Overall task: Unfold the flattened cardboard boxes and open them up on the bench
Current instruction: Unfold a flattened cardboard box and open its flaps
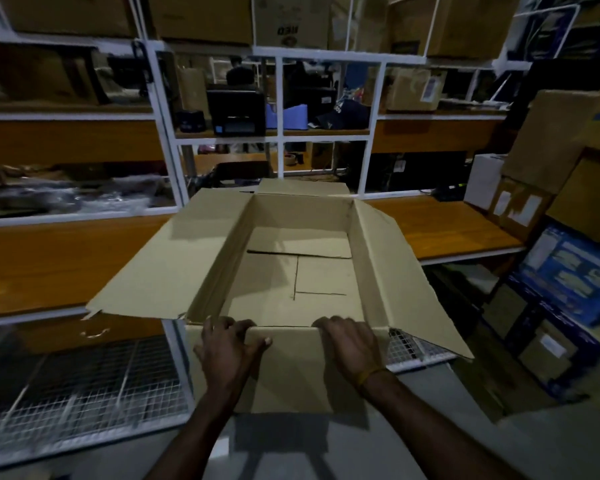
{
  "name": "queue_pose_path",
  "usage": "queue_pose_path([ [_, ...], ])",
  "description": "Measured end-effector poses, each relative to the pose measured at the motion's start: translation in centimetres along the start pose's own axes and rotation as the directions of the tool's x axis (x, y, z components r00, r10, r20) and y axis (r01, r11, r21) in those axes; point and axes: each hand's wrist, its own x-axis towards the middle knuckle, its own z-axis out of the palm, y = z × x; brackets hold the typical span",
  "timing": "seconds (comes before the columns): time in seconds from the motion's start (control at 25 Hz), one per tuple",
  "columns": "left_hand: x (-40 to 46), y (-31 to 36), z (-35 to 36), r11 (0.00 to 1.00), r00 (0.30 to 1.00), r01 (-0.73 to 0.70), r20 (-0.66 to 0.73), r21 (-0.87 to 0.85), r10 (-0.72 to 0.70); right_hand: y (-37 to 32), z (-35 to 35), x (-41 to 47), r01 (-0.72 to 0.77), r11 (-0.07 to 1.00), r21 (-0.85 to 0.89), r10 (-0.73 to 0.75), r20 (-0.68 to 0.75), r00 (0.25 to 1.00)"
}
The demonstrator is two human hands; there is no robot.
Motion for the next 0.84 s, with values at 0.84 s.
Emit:
queue_pose_path([
  [0.84,1.7,-6.0,-2.8,0.987,0.994,0.065,-0.097,0.146,-0.051,-9.0,9.5,3.7,-0.143,0.987,-0.071,0.144,0.009,0.989],
])
